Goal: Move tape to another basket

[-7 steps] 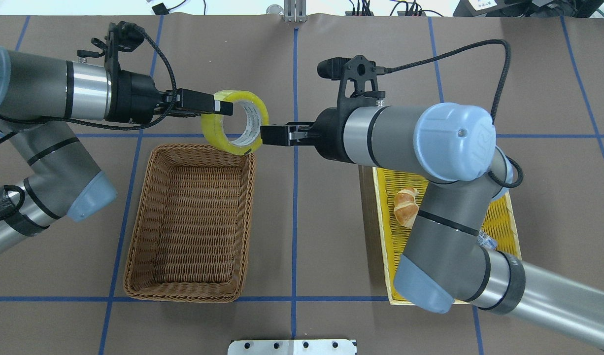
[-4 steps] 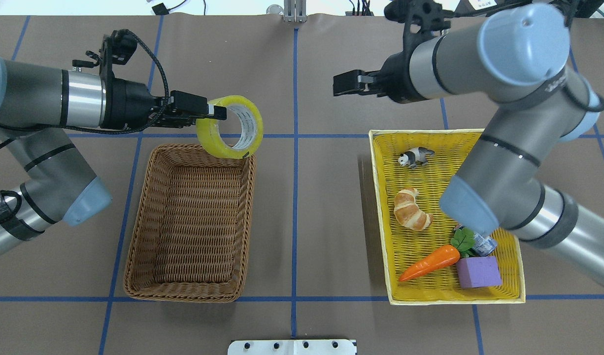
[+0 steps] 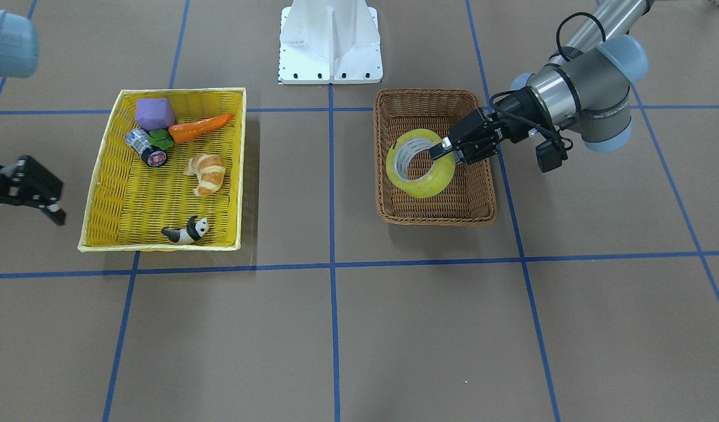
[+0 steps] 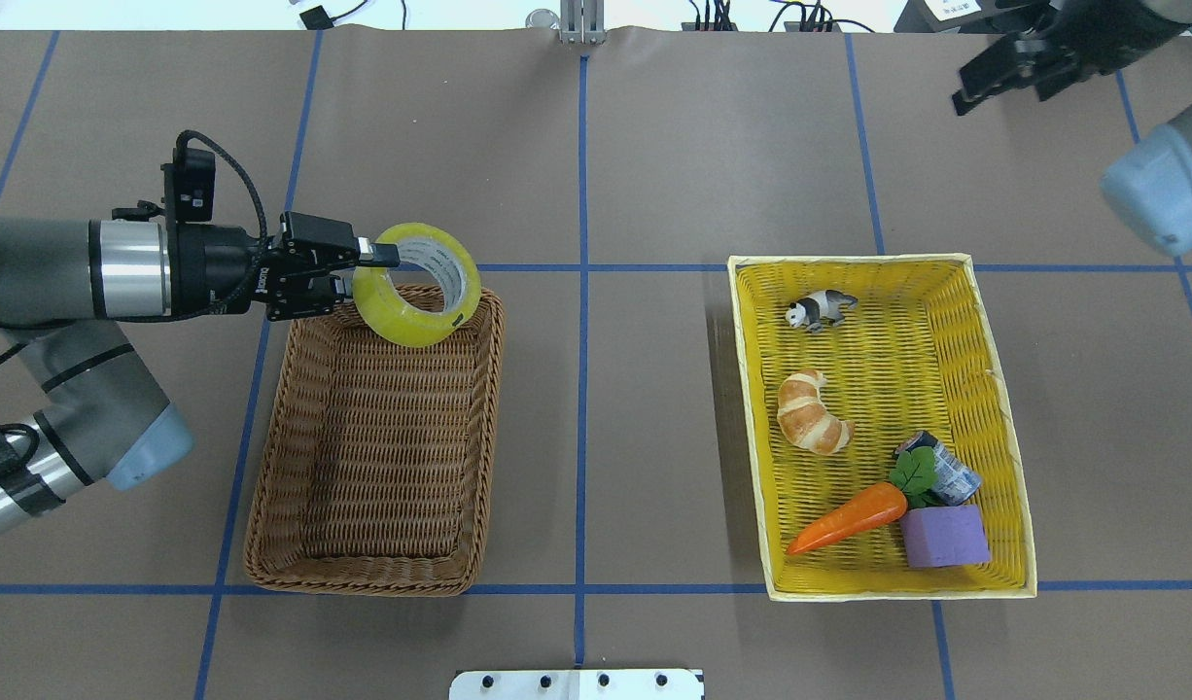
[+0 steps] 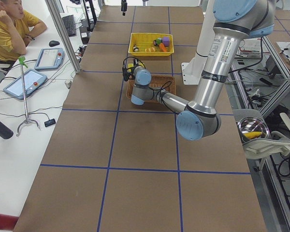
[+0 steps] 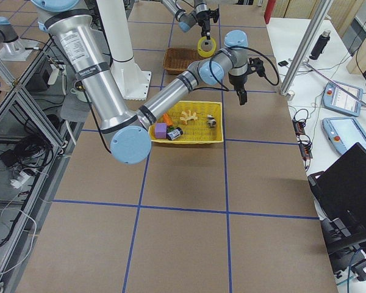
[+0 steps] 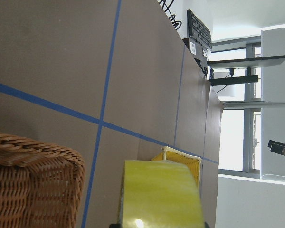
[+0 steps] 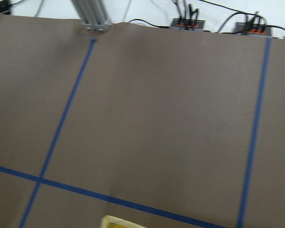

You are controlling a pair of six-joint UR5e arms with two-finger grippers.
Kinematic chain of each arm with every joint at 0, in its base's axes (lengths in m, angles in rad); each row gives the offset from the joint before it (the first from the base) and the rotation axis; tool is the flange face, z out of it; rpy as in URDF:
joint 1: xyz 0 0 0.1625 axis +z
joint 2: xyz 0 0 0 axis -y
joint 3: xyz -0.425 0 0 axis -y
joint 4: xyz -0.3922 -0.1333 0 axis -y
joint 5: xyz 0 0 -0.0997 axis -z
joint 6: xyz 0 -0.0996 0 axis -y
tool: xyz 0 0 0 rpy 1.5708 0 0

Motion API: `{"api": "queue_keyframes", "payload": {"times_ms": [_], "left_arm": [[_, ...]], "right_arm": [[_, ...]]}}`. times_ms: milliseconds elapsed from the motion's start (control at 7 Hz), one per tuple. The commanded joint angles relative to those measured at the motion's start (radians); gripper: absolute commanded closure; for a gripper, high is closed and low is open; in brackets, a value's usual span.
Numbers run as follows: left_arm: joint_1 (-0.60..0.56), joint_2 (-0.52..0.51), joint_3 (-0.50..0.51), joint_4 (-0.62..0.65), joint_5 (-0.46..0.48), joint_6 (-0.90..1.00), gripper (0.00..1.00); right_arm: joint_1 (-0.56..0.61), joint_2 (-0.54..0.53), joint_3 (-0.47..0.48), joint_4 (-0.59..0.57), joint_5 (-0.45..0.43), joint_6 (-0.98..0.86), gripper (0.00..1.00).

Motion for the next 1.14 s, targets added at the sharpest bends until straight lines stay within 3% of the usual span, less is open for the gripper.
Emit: {"api": "queue_keyframes", "payload": {"times_ms": [0,286,571,714,857,1000], "left_arm": [[0.046,0.018,0.061,-0.071,0.041,0.010,1.00],[0.098,0.024,0.083,-0.068,0.042,0.097,0.87],[0.110,0.024,0.110,-0.068,0.042,0.126,0.85],[0.110,0.033,0.115,-0.068,0.042,0.192,0.62],[0.110,0.044,0.121,-0.069,0.041,0.253,0.49],[0.109,0.045,0.120,-0.071,0.042,0.260,0.02]], "right_arm": [[0.162,-0.124,-0.044,-0.023,0.102,-0.246,0.00],[0.195,-0.160,-0.044,-0.021,0.102,-0.305,0.00],[0.195,-0.161,-0.044,-0.021,0.102,-0.305,0.00],[0.195,-0.160,-0.044,-0.021,0.102,-0.305,0.00],[0.195,-0.160,-0.044,-0.016,0.102,-0.305,0.00],[0.195,-0.161,-0.044,-0.012,0.104,-0.305,0.00]]}}
